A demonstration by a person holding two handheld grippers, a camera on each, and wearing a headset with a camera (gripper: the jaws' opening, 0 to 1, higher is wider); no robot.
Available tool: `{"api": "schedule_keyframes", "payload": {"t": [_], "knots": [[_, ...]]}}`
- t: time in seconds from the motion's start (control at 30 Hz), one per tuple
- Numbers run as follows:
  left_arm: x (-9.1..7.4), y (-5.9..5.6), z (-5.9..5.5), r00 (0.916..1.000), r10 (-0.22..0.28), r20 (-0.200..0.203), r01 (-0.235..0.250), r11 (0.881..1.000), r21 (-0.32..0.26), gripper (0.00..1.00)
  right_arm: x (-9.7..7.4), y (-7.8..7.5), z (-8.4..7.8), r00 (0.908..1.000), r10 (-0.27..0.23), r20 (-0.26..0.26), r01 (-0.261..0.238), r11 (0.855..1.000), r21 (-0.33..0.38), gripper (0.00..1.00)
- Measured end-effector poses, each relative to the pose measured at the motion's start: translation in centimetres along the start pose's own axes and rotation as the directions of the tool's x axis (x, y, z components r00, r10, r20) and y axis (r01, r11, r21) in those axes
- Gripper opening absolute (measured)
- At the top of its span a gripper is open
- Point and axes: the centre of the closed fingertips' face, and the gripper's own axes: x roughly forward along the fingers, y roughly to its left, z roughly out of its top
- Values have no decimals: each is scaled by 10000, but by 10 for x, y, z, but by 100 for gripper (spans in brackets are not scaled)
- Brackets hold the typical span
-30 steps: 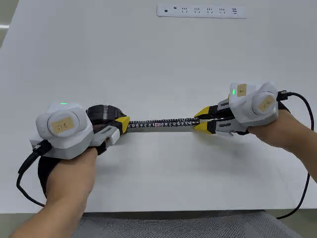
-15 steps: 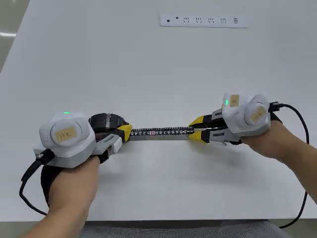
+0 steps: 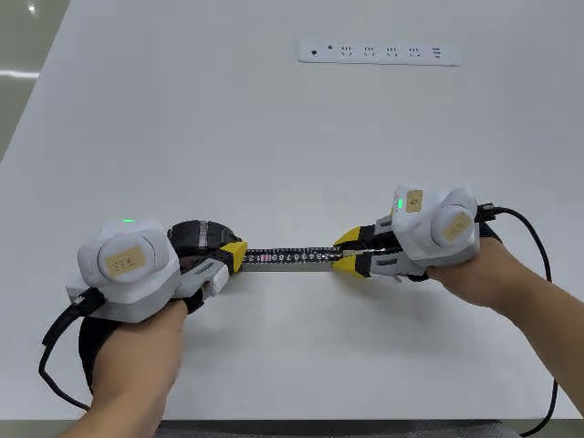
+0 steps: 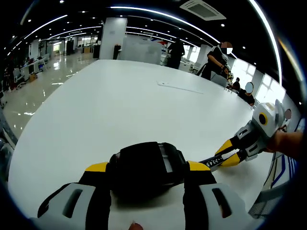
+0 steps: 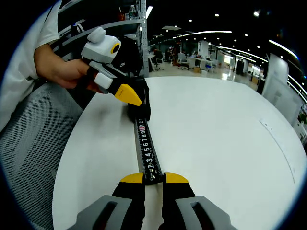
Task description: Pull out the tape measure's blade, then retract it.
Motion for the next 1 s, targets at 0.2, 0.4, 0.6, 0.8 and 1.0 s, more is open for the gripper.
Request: {"api": "schedule_keyframes", "payload": {"t": [0.2, 0.4, 0.6, 0.8, 1.0], "knots": [[1, 1, -1, 10000, -7, 22, 7, 10000, -35, 56, 5, 1, 3, 10000, 40, 8, -40, 10000, -59, 9], [1, 1, -1, 10000, -5, 37, 5, 10000, -46, 56, 10, 1, 7, 10000, 51, 37, -50, 9999, -98, 9], [2, 1, -1, 10000, -17, 38, 18, 10000, -81, 56, 14, 2, 12, 9999, 101, 97, -100, 9999, -112, 9], [1, 1, -2, 10000, -29, 30, 30, 10000, -82, 56, 18, 4, 16, 9997, 155, 170, -153, 9998, -123, 9], [0, 0, -1, 10000, -40, 29, 40, 10000, -85, 56, 23, 6, 20, 9995, 220, 244, -218, 9997, -81, 9]]}}
